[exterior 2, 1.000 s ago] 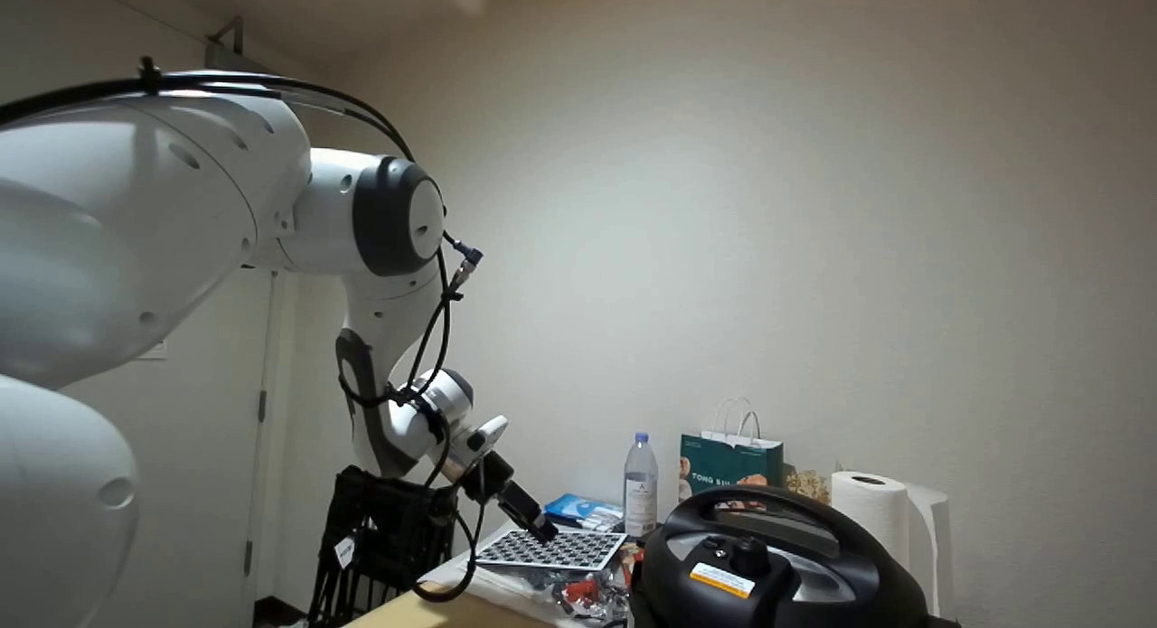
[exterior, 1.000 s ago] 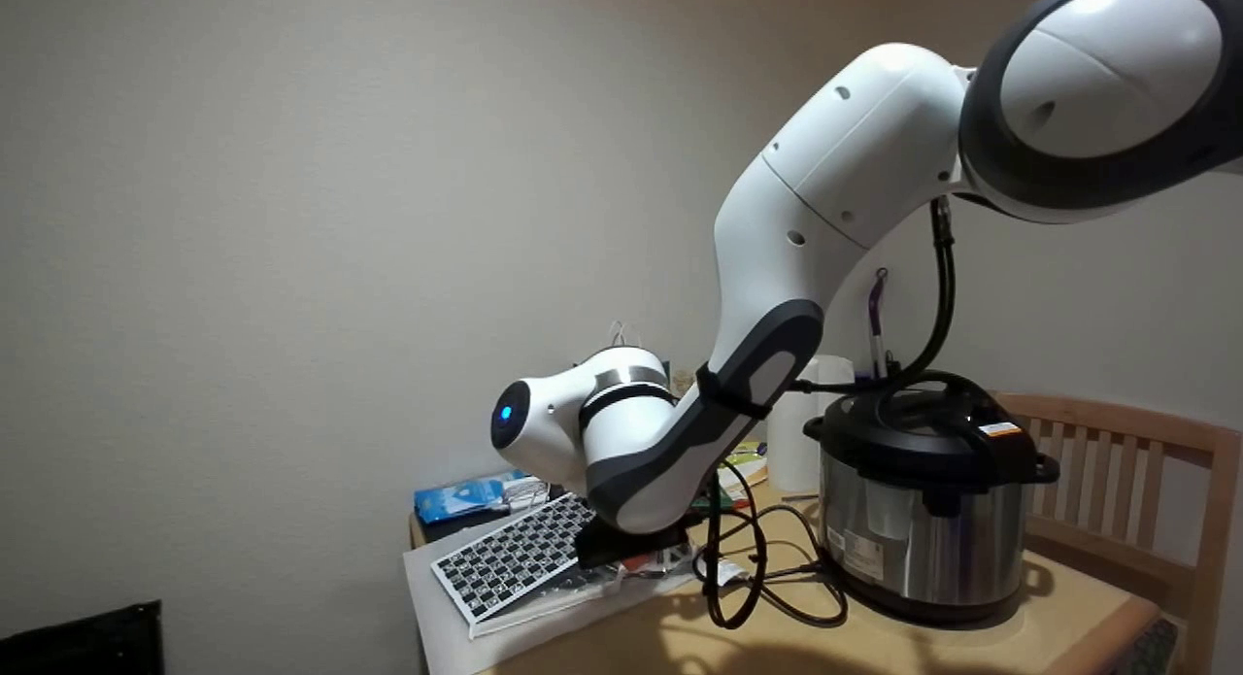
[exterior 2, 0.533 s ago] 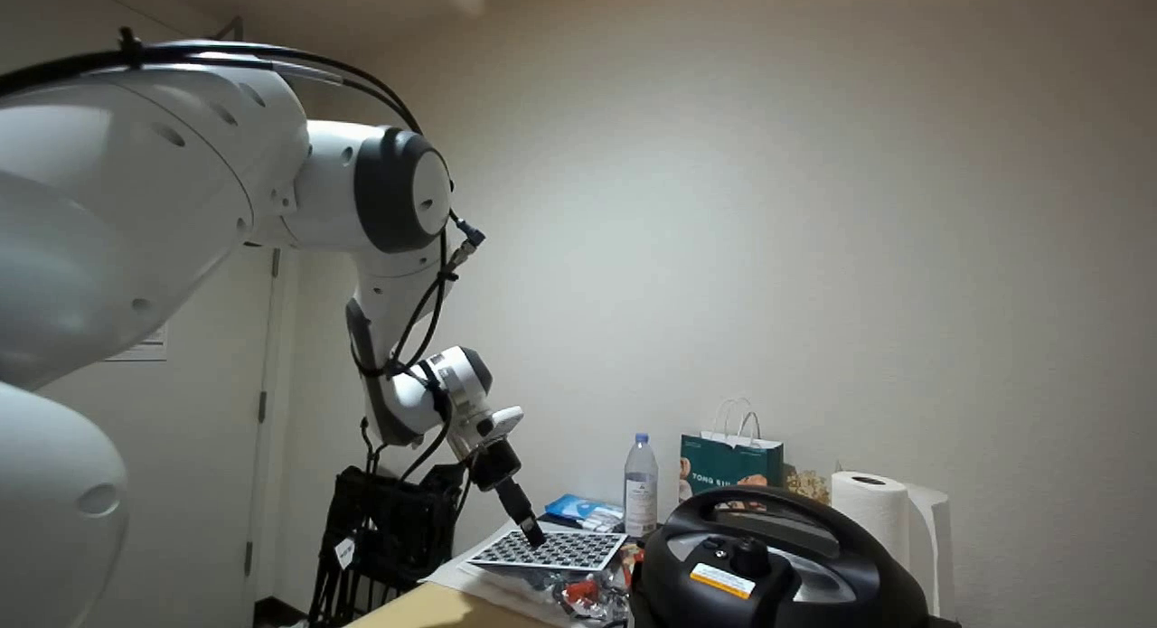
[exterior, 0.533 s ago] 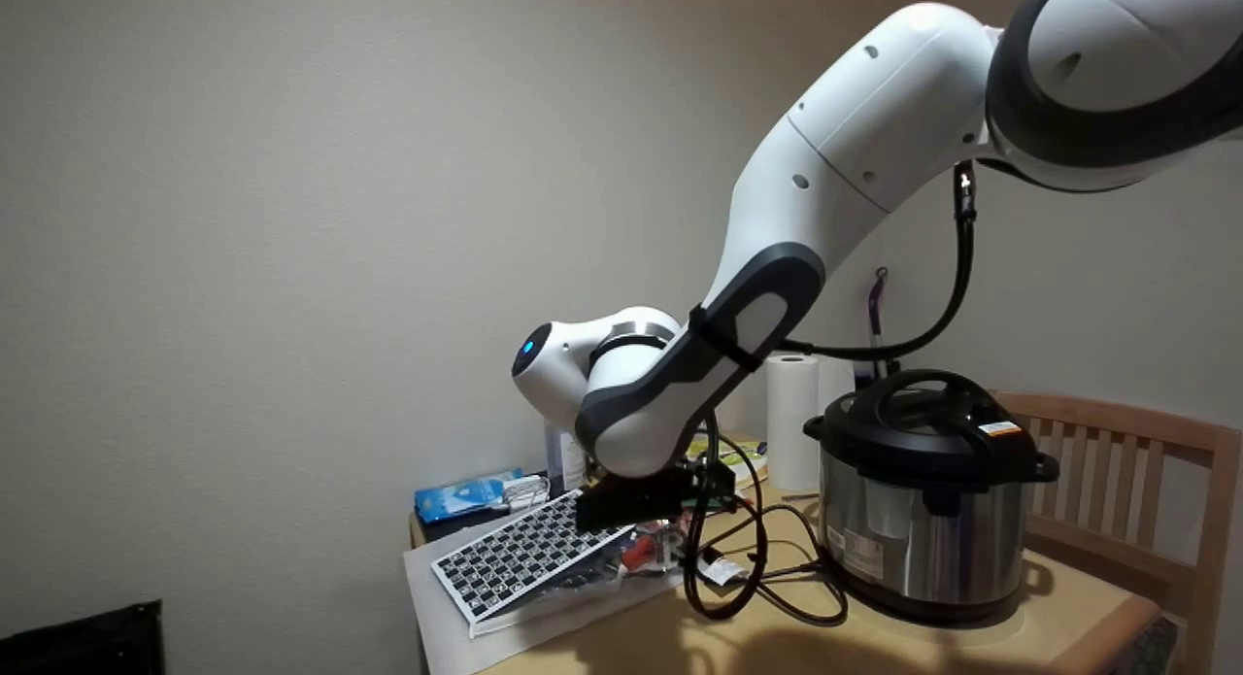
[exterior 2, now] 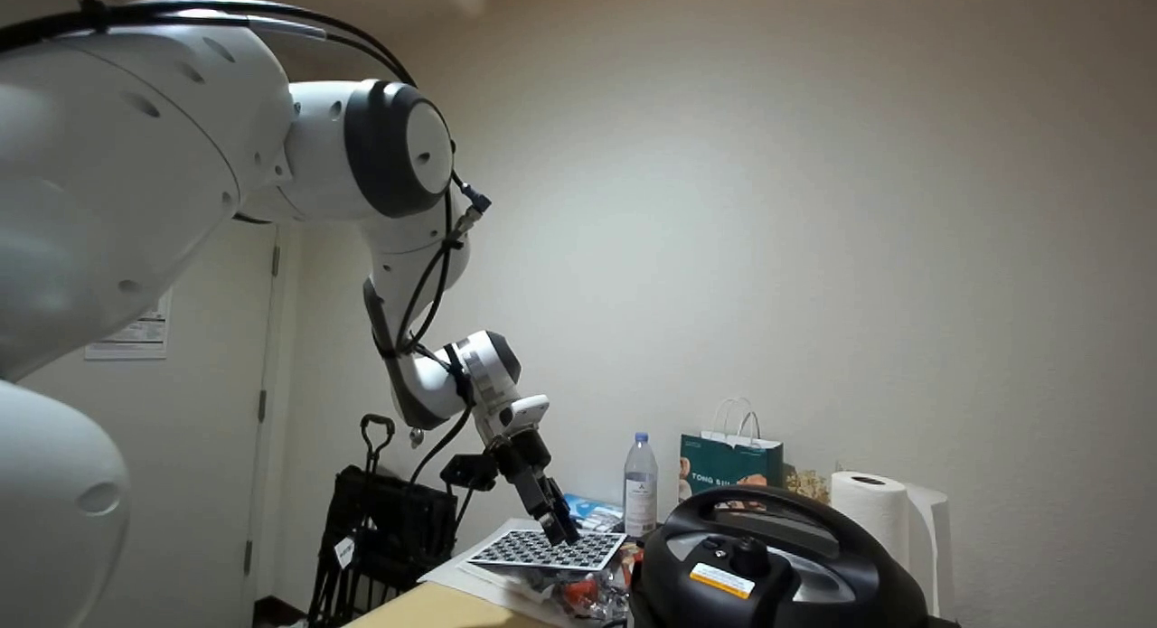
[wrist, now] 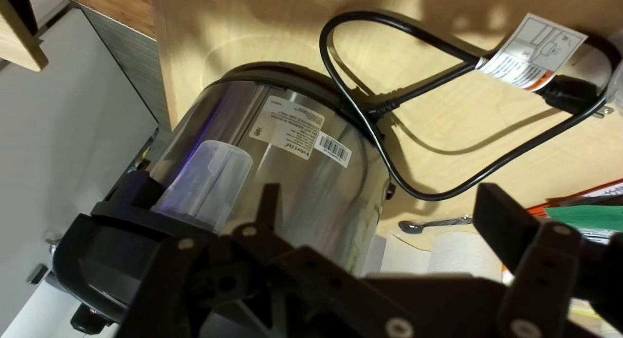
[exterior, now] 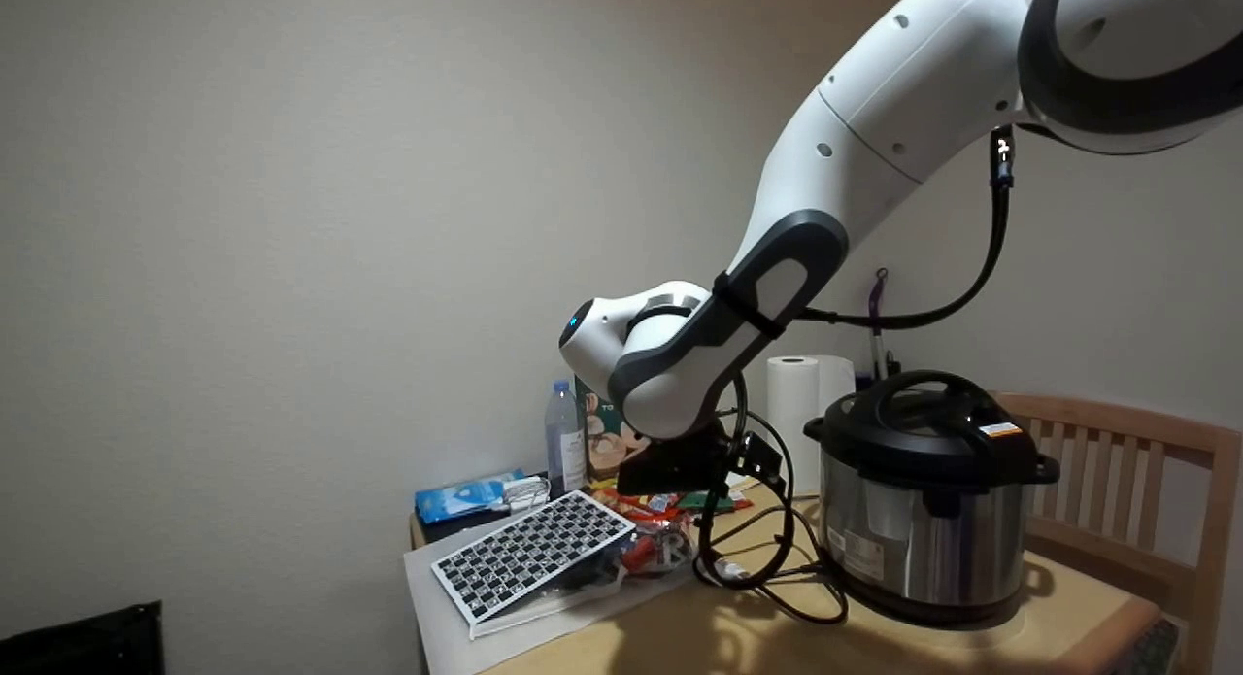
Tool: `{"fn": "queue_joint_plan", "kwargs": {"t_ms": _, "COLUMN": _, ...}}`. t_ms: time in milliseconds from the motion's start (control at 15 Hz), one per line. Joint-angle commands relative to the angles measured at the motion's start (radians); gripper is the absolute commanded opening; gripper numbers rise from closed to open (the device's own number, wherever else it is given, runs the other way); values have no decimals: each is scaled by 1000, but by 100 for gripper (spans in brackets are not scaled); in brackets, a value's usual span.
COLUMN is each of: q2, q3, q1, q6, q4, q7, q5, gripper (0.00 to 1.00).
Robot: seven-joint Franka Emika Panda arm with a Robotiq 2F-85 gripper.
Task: Move the cable of the cooker closer to the cooker
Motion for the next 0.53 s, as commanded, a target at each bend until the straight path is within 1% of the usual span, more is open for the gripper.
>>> {"fn": "queue_joint_plan", "kwargs": {"t_ms": 0, "q2": 1, "q3": -6, "q1": 8, "q6": -2, "q4": 3, "q7": 0, "q5": 4, "gripper": 100}}
{"fn": "queue_joint_plan", "kwargs": {"t_ms": 133, "q2": -14, "q3": 10, "q1": -37, "q6": 86, "q4": -16, "q7": -141, "q5": 1, "gripper": 100}}
{"fn": "queue_joint_plan", "kwargs": {"t_ms": 200, "q2": -20, "q3": 2, "q1": -50, "q6": 129, "q4": -24, "q7": -179, "q5": -4, "gripper": 100}}
{"fn": "queue_joint_plan", "kwargs": {"t_ms": 400, "q2": -18, "q3": -37, "q1": -99, "q6": 199, "q4": -32, "q7": -215, "q5": 25, "gripper": 100}}
{"fn": "queue_joint_plan", "kwargs": {"t_ms": 467, "q2": -6, "q3": -50, "q1": -114, "q6": 204, "q4": -24, "q7": -217, "q5": 36, "gripper": 100}}
